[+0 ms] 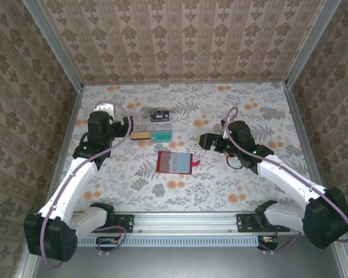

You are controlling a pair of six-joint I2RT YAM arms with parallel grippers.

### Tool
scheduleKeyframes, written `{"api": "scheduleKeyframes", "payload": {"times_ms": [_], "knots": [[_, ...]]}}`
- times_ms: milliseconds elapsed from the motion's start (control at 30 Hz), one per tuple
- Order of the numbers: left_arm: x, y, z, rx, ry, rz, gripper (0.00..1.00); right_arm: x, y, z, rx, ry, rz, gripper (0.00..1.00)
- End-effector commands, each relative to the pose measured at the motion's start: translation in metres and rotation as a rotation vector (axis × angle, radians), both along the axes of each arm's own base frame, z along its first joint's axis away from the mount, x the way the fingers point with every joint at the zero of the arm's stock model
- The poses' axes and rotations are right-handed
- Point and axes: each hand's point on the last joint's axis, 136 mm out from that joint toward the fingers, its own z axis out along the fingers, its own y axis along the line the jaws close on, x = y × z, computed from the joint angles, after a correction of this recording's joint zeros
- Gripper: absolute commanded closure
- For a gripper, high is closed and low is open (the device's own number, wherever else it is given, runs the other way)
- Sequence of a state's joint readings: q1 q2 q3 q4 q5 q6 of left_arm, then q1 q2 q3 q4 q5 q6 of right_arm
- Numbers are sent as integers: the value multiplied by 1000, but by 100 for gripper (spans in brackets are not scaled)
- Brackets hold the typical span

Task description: Take the credit cards out of the card holder

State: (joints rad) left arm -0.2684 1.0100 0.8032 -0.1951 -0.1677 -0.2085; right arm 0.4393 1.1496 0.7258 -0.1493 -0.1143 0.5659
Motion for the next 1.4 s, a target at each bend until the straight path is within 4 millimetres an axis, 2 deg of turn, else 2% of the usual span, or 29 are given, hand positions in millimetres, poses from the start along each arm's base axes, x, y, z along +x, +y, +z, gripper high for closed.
{"api": "scheduleKeyframes", "payload": {"times_ms": [0,100,233,367,500,633,833,867,933,1000,1067,1167,1267,1367], "knots": [[-15,24,-28,-10,72,143,0,6,-31,2,-164,-23,-109,0],[-26,50,-42,47,72,266,0,8,-64,3,-294,-82,-222,0],[-36,81,-53,158,35,380,0,9,-107,15,-499,-187,-353,0],[-37,99,-63,274,13,381,0,16,-137,25,-663,-318,-434,0],[-32,113,-88,279,14,337,0,23,-166,12,-698,-328,-517,0],[-14,129,-110,218,15,335,0,39,-190,-3,-704,-298,-585,0],[27,119,-122,197,8,238,0,73,-200,-25,-661,-324,-565,0],[30,117,-120,181,-13,232,0,77,-201,-24,-655,-338,-562,0],[33,116,-112,111,-76,248,0,87,-203,-38,-645,-333,-539,0],[40,111,-115,67,-90,209,0,94,-199,-49,-598,-335,-488,0],[45,108,-117,35,-109,203,0,93,-196,-50,-579,-335,-468,0],[48,81,-120,72,-141,69,0,89,-184,-51,-544,-392,-403,0],[51,58,-134,113,-163,-46,0,84,-186,-58,-524,-422,-409,0],[57,55,-138,123,-128,-53,0,84,-186,-59,-524,-422,-410,0]]}}
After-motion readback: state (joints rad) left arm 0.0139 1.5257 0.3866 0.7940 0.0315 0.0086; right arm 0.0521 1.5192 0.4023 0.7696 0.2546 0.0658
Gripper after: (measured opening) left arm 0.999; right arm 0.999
